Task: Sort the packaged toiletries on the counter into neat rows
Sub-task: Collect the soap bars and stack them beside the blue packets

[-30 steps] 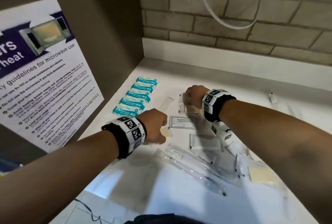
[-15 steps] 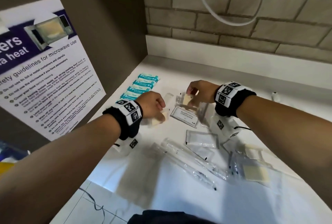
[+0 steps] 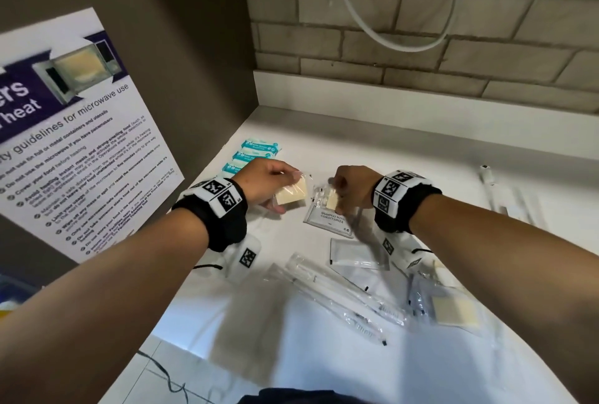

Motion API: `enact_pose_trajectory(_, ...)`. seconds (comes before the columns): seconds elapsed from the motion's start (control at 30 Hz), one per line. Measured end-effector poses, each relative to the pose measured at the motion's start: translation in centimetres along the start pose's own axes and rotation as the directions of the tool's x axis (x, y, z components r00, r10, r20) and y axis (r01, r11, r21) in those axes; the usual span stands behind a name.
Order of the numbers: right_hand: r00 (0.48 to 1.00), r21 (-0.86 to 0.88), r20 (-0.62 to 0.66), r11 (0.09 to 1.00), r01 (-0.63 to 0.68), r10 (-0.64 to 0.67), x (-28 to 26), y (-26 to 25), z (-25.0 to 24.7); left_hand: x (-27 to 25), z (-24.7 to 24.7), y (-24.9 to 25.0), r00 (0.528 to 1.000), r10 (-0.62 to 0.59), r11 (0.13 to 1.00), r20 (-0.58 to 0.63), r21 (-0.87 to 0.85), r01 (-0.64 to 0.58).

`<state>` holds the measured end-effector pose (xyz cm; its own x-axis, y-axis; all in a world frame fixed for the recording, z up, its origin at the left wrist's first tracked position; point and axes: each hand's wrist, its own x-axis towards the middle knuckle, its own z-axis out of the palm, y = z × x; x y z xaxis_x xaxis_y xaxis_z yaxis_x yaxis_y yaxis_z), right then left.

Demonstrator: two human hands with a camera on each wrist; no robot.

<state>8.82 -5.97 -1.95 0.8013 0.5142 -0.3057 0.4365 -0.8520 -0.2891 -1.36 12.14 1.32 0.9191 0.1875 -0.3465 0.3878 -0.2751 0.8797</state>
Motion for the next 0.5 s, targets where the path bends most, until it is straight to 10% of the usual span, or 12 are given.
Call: enact_pose_trajectory(0.5, 0.981, 0.514, -0.057, 0.837, 0.189, -0.186, -3.8, -0.1, -5.3, 0.4, 1.8, 0.7, 0.986, -0.141, 0.974, 0.087, -0.165, 0.154)
